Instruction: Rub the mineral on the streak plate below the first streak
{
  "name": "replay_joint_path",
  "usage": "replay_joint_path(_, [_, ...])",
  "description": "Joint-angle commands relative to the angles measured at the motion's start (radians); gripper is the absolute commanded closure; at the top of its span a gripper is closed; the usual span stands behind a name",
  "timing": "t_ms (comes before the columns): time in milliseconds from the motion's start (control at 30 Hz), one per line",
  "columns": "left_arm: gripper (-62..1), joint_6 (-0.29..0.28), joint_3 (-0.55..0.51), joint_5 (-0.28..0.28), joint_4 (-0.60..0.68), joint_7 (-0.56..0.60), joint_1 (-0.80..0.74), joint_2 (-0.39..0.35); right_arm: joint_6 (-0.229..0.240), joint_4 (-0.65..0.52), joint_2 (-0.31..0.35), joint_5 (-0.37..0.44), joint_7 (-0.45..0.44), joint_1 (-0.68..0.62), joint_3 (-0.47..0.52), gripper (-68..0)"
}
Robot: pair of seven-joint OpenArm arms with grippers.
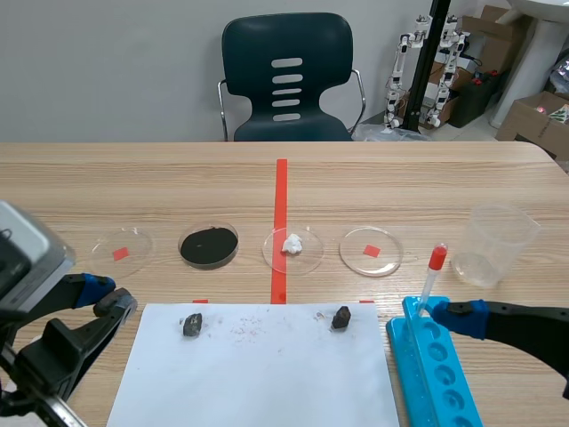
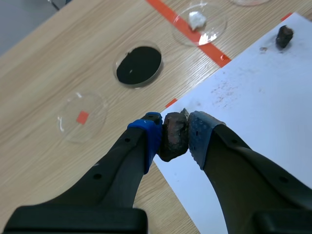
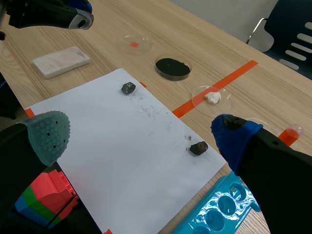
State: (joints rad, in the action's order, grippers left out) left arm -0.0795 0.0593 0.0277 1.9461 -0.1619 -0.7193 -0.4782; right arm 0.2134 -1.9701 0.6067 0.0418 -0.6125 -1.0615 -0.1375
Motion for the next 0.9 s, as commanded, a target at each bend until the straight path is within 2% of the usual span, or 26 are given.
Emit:
replay_joint_path(0, [-10.0, 0.006, 0.002, 0.042, 0.008, -0.042, 0.034, 0.016, -0.004, -0.023, -0.003, 0.011, -0.015, 0.000, 0.009, -60.6])
replay_joint_path(133, [-10.0, 0.009, 0.002, 0.177, -0.024, -0.217, 0.109, 0.018, -0.004, -0.023, -0.003, 0.011, -0.015, 0.000, 0.009, -60.6])
replay_joint_path(300, [-10.0, 0.010, 0.002, 0.273, -0.081, -0.389, 0.178, 0.018, -0.004, -0.023, -0.003, 0.011, -0.015, 0.000, 0.009, -60.6])
replay_joint_path(400, [-10.0, 0.024, 0.002, 0.284, -0.115, -0.491, 0.215, 0.018, -0.004, -0.023, -0.003, 0.011, -0.015, 0.000, 0.009, -60.6])
replay_joint_path(500, [-10.0, 0.128, 0.002, 0.295, -0.151, -0.605, 0.256, 0.018, -0.004, -0.023, -0.003, 0.011, -0.015, 0.000, 0.009, -60.6])
replay_joint_path(667, [-10.0, 0.228, -0.003, 0.304, -0.231, -0.739, 0.334, 0.018, -0.004, -0.023, -0.003, 0.011, -0.015, 0.000, 0.009, -60.6])
replay_joint_path(867, [-10.0, 0.246, -0.043, 0.366, -0.320, -0.877, 0.399, 0.018, -0.004, -0.023, -0.003, 0.011, -0.015, 0.000, 0.009, -60.6])
